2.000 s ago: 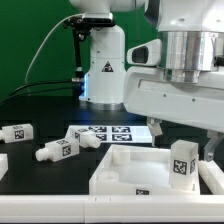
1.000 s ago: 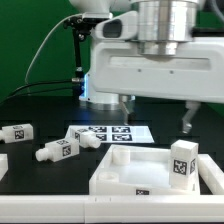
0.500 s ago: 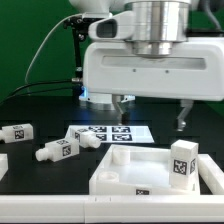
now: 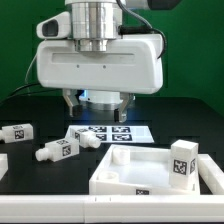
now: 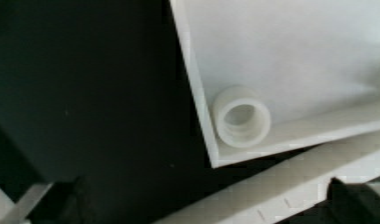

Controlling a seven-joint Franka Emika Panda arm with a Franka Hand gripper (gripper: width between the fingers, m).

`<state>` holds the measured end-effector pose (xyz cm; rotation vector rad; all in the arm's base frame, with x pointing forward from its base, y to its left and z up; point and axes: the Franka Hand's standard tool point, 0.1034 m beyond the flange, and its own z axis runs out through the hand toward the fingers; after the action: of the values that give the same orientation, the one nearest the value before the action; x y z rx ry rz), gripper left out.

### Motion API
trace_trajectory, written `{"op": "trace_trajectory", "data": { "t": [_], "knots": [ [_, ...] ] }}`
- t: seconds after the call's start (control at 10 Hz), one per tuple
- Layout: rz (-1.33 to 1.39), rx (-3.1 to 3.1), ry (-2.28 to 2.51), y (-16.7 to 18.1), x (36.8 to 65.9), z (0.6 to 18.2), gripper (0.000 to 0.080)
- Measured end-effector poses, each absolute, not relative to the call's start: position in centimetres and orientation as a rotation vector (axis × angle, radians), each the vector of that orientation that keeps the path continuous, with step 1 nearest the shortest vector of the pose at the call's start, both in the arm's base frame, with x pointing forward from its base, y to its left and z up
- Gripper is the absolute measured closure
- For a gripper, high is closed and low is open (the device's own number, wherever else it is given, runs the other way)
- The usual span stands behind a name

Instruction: Assemble square table

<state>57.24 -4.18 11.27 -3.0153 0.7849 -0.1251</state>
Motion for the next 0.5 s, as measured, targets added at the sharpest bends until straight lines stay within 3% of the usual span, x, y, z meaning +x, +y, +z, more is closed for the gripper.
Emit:
{"op": "trace_trajectory", "data": {
  "t": [0.2, 0.5],
  "knots": [
    [-0.138, -2.998, 0.809, -4.8, 56.9, 10.7, 0.0151],
    [-0.069, -2.941, 0.932, -10.2, 52.0, 7.5, 0.0151]
  ]
}}
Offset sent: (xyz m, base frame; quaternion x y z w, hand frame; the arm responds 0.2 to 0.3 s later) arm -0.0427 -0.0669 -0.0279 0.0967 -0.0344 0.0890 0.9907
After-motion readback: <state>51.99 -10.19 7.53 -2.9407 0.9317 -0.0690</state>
